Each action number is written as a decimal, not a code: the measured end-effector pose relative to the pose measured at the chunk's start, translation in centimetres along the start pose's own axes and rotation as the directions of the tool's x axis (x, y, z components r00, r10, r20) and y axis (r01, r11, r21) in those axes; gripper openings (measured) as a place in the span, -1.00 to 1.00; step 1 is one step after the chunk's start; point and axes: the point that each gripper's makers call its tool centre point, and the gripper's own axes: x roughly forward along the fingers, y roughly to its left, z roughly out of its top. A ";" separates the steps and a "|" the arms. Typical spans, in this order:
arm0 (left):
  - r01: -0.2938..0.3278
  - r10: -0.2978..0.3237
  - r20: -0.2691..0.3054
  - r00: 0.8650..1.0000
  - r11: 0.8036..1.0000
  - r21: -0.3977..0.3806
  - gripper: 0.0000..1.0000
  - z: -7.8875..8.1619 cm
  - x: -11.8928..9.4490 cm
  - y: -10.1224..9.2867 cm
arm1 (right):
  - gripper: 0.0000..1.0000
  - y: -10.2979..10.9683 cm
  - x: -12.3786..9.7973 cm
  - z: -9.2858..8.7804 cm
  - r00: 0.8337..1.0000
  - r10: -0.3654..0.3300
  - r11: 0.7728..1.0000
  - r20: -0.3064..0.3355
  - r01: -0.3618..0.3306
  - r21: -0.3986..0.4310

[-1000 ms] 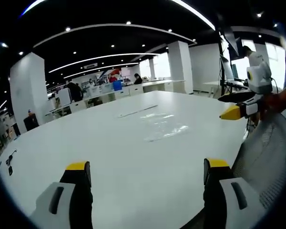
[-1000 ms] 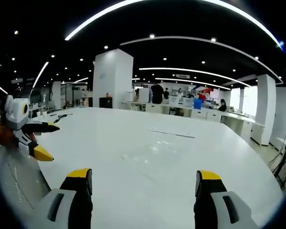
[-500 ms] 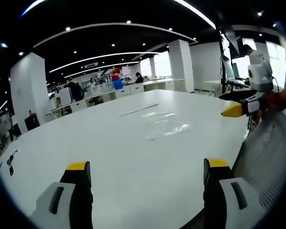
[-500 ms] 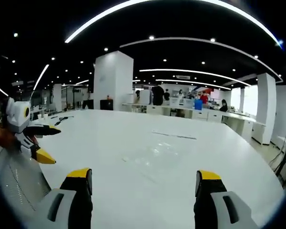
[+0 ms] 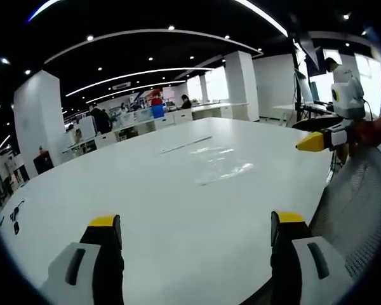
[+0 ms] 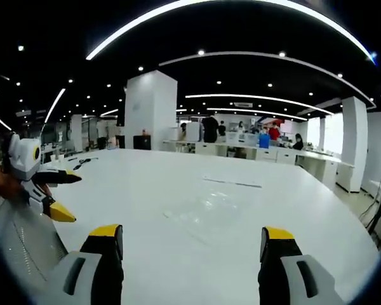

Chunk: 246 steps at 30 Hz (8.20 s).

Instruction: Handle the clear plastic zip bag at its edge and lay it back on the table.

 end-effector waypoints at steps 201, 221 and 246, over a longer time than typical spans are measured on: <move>0.300 -0.265 -0.270 0.926 0.949 0.100 0.45 -0.1 4.4 -2.1 | -1.00 0.2 13.0 -9.3 0.651 0.331 0.688 -0.683 -0.662 -0.298; 0.305 -0.268 -0.263 0.927 0.946 0.110 0.40 0.2 5.0 -2.3 | -1.00 1.4 11.0 -7.2 0.647 0.374 0.605 -0.664 -0.714 -0.354; 0.332 -0.286 -0.278 0.917 0.934 0.133 0.34 0.3 5.2 -3.0 | -1.00 1.7 9.0 -6.1 0.612 0.380 0.437 -0.693 -0.779 -0.449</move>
